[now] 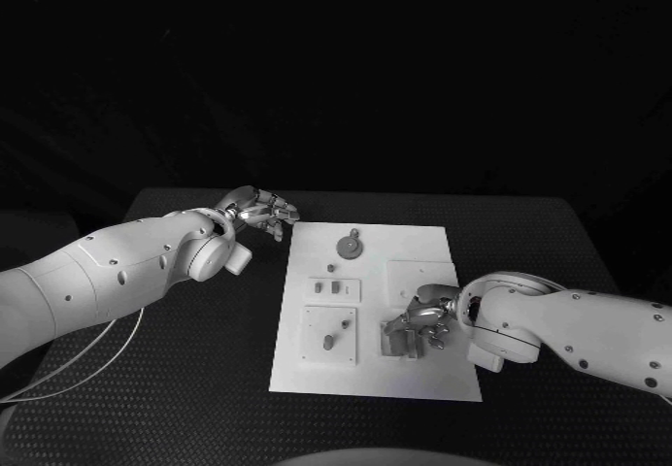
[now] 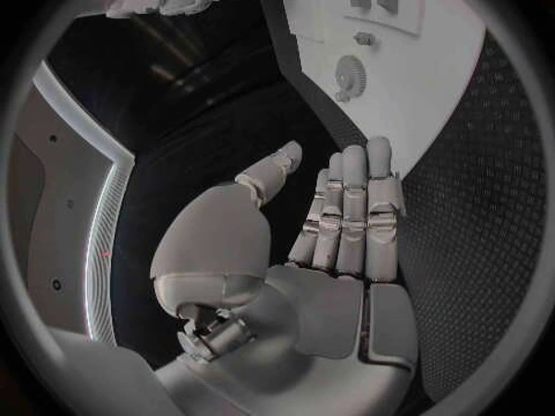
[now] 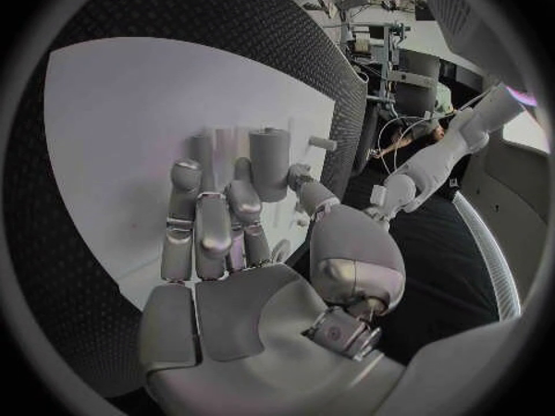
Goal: Assemble the parts on the task board
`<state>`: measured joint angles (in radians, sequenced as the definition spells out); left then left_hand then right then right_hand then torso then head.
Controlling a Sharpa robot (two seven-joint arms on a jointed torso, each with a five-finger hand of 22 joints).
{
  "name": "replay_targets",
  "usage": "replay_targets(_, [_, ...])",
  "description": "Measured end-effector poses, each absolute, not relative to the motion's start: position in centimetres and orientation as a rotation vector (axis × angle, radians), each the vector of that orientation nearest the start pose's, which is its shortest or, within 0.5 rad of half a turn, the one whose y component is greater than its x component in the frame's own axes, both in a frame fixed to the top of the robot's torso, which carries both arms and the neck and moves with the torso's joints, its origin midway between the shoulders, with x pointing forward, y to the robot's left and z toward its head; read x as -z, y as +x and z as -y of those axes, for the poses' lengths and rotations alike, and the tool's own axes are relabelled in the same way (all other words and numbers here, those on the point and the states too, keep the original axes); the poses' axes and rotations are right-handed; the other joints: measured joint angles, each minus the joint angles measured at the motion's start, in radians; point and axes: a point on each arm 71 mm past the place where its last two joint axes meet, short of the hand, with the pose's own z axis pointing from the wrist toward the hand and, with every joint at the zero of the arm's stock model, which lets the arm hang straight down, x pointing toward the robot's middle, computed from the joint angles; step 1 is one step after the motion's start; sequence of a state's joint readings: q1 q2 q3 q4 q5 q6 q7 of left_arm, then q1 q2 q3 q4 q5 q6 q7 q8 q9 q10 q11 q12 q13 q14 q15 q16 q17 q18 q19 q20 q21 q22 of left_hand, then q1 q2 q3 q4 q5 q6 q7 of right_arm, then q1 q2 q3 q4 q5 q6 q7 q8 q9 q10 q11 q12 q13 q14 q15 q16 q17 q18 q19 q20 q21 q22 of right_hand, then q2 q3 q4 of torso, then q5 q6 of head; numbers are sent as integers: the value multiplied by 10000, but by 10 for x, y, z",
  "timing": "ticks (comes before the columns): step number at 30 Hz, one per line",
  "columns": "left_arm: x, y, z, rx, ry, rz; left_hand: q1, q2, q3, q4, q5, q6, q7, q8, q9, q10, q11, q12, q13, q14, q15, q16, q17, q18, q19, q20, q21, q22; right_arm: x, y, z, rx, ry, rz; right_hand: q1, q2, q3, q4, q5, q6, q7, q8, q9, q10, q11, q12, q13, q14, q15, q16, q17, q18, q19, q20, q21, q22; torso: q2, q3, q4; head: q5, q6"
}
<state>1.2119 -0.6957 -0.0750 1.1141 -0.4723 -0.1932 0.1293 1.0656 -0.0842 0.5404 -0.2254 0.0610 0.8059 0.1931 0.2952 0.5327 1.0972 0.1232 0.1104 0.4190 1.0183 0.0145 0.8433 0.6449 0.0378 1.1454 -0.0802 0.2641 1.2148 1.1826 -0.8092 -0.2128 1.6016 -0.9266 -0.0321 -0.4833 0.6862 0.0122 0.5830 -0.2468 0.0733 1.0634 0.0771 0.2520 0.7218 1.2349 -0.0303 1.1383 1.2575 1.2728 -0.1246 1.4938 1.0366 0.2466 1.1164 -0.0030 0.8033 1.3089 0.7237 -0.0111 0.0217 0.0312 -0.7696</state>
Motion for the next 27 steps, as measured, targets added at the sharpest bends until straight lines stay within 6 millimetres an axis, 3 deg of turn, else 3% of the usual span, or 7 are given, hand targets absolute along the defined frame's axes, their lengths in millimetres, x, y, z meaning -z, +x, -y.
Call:
replay_targets(5, [219, 550, -253, 10471, -7859, -17326, 0, 0, 0, 0, 0, -6, -7, 0, 0, 2, -2, 0, 1, -1, 1, 0, 0, -1, -1, 1, 0, 8, 283, 424, 183, -5354, 2894, -24405, -23, -23, 59, 59, -8, -1, 0, -29, 2, -21, -20, 0, -58, -12, -12, 0, -78, 0, 0, 0, 0, 0, 0, 0, -3, 14, -10])
replay_targets(11, [219, 550, -254, 10463, -7865, -17330, 0, 0, 0, 0, 0, -8, -8, 0, 0, 6, -6, 0, 1, -1, 1, 0, 0, -1, -1, 1, 0, 8, 283, 424, 183, -5330, 2907, -24409, -460, -604, 168, 371, 122, 0, -2, -95, 12, -202, 16, -166, -181, -50, -50, 0, -180, 93, 0, 1, -44, 0, 1, 0, -4, 21, -14])
replay_targets(18, [219, 550, -254, 10449, -7875, -17332, 0, 0, 6, 49, 0, -15, -15, 0, 0, -21, 20, 0, 1, -3, 3, 0, 8, -1, -2, 3, 0, 7, 284, 424, 184, -5287, 2933, -24416, -689, -985, 284, 540, 80, -4, 0, -104, -15, -306, 17, -241, -284, -176, -70, 0, -297, 218, 13, -14, -62, 0, 0, 2, -6, 26, -14])
replay_targets(27, [219, 550, -255, 10443, -7881, -17339, 0, 0, 7, 48, 0, -24, -24, 0, -1, -48, -5, 0, 2, -4, 4, 1, 8, -1, -18, 18, 0, 16, 284, 425, 183, -5284, 2931, -24413, -723, -1099, 381, 691, 80, -146, 107, -215, -1, -528, 50, -429, -440, -327, -20, 0, -512, 222, 21, -21, -114, 0, 1, 1, -5, 31, -23])
